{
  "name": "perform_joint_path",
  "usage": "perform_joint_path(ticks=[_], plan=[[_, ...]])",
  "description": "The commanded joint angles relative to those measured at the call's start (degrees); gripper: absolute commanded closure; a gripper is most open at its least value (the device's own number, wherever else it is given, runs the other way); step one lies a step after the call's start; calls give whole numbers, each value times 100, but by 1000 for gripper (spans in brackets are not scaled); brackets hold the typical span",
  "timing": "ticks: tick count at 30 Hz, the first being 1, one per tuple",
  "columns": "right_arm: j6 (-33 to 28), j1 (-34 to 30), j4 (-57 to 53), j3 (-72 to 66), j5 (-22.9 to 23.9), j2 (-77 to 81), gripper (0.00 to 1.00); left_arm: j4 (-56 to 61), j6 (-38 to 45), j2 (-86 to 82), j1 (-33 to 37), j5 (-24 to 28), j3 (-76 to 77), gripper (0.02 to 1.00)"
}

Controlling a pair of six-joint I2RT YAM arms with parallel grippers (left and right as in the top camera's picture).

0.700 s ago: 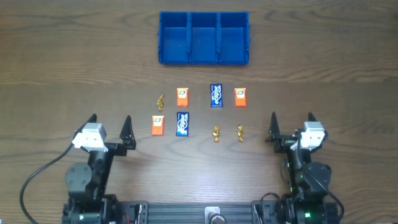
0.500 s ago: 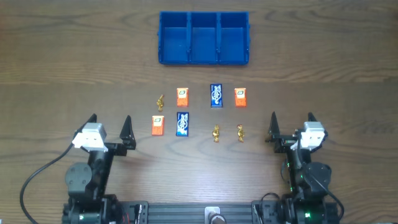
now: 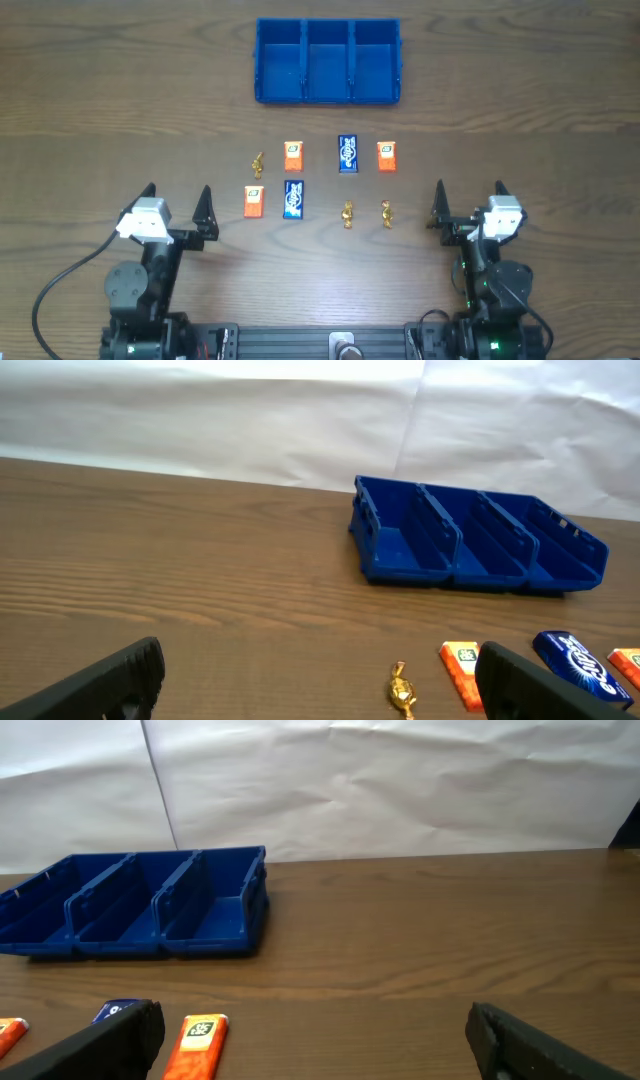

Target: Sort Candies Into Trays

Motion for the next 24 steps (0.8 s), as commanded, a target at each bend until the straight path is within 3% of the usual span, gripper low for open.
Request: perform_joint_path(ticks=[1, 24], plan=[[-92, -24, -44, 2, 94, -46, 3, -131, 61, -35, 35, 59, -142, 20], [-92, -24, -46, 2, 94, -46, 3, -131, -72, -31, 33, 81, -140, 20]])
